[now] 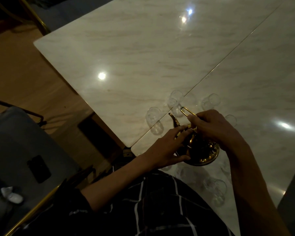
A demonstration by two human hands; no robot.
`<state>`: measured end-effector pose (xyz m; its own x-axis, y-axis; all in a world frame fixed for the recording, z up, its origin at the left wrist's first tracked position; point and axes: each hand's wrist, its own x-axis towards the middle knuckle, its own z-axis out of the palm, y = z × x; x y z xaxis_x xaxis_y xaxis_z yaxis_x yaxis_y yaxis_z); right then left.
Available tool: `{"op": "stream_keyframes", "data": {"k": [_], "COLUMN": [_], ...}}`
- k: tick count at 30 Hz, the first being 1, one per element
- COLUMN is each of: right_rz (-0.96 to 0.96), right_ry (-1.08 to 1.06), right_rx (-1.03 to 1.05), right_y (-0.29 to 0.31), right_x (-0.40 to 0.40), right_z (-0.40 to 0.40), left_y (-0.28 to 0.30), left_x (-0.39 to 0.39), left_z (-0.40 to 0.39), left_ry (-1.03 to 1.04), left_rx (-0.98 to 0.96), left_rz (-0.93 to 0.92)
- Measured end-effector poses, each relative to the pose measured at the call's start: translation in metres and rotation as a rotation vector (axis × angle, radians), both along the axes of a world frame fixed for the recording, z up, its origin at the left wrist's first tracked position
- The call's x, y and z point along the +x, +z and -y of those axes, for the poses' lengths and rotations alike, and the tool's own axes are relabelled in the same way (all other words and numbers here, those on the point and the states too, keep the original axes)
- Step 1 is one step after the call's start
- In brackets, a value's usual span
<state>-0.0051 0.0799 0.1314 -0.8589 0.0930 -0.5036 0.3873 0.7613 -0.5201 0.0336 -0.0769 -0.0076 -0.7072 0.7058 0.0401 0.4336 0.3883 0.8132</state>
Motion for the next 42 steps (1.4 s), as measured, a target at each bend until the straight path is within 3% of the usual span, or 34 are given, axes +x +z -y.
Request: {"op": "stream_keyframes", "data": {"k": [25,42], "right_rz": [-0.009,-0.066], "right_ry": [-0.003,-0.153], "right_rx": [-0.016,-0.109], "right_y": [-0.001,-0.008], "right_x": [-0.006,-0.002], "right_z": [0.008,0.004], "left_y": [-0.003,0.003], "left_x": [-0.005,-0.024], "left_z": [0.007,0.006], "left_ry": [0.011,0.038], "left_rx": [0.024,0.050], "left_rz": [-0.017,-0.100]}}
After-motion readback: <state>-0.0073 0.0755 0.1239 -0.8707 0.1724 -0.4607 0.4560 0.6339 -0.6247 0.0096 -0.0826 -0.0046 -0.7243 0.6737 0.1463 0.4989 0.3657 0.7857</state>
